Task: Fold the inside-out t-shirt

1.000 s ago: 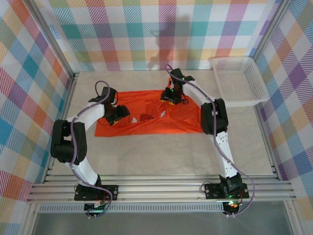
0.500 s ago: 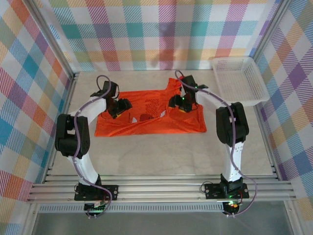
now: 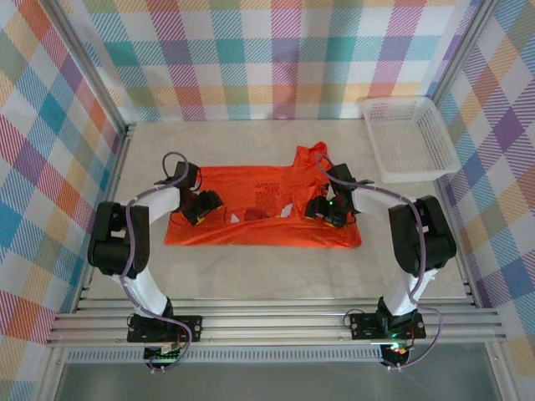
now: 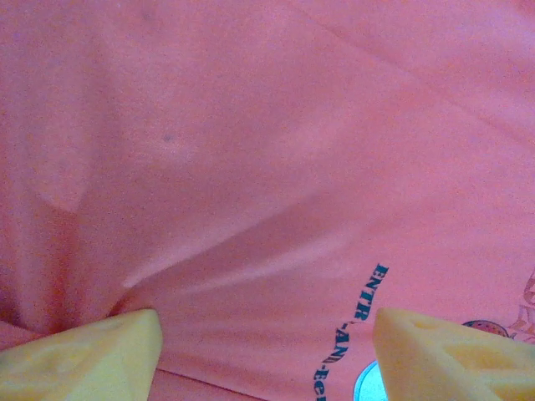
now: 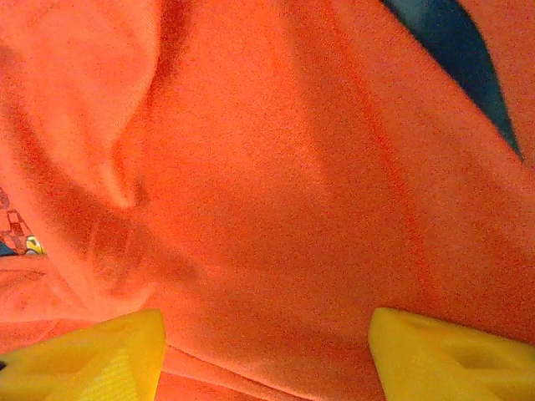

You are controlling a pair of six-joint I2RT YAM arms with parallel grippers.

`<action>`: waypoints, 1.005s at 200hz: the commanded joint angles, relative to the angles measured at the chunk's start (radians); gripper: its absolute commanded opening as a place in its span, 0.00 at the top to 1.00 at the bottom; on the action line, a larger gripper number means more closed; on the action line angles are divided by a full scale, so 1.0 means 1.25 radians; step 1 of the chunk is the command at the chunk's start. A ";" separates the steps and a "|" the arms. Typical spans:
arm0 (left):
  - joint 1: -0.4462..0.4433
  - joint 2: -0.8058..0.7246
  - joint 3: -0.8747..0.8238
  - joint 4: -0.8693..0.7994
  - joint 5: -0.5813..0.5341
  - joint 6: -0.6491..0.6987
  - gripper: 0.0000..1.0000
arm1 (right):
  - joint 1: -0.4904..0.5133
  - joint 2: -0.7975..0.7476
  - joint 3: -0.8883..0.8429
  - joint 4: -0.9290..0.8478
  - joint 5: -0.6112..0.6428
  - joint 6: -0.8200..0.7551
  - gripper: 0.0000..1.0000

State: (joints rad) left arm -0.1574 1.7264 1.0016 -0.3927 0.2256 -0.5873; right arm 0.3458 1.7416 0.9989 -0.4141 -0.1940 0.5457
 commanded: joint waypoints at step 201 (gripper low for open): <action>0.138 0.556 0.916 -0.424 -0.087 0.159 0.35 | -0.145 0.600 1.042 -0.292 0.170 -0.073 0.36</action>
State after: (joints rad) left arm 0.0090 2.4054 2.1246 -0.8875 0.1131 -0.4137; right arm 0.1608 2.4119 2.1735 -0.6975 0.0341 0.4835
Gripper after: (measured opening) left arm 0.653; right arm 0.634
